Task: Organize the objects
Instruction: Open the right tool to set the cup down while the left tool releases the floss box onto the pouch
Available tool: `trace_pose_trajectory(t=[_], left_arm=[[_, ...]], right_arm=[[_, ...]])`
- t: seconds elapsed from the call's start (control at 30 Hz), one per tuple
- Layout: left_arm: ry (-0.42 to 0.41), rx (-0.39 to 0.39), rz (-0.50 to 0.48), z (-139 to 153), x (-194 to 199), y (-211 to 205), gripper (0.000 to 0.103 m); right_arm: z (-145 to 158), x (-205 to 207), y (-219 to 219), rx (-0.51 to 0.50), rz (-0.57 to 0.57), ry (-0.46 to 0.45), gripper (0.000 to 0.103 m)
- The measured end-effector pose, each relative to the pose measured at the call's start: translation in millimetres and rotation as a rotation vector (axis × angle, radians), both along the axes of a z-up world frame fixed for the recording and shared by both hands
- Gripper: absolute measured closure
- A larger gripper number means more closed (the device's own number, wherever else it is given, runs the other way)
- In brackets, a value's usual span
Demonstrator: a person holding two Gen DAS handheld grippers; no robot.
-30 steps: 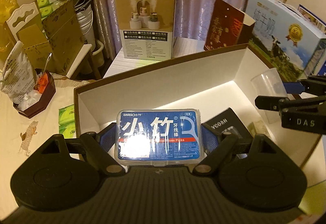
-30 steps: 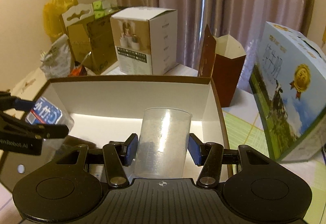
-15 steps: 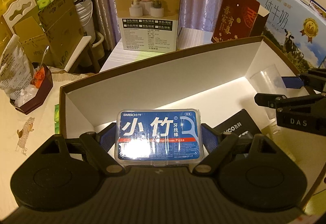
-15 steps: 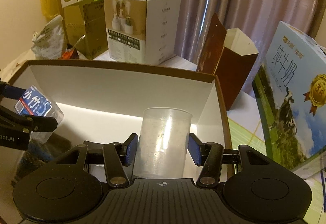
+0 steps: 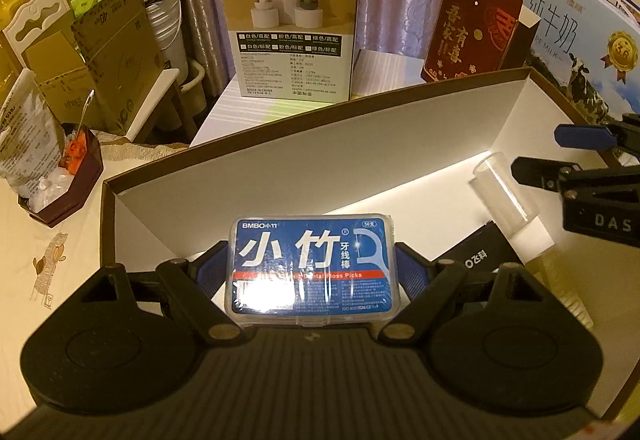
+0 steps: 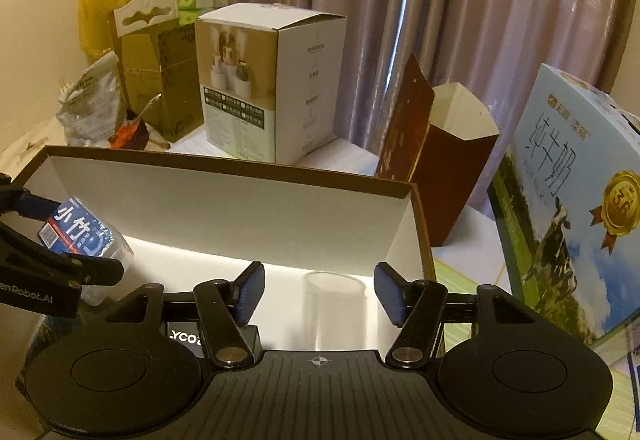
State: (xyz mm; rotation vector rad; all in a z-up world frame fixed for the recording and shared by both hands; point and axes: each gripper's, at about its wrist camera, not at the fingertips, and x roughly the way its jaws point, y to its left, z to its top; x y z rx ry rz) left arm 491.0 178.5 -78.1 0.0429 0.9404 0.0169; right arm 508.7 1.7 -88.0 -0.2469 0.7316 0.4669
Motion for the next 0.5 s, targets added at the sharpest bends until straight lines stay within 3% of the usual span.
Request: trace_pose_trajectory(t=[0.37,0.5], left_arm=[[-0.004,0.020,0.026,-4.6,5.6,2.6,0.019],[-0.016,0.017,0.044,-1.4,2.7,7.3,0.009]], right_arm=[[-1.6,-9.3,-3.3,0.020,0.028,0.059,0.043],[3.3,-16.2,-4.4,0.042,0.037,0.067,0.033]])
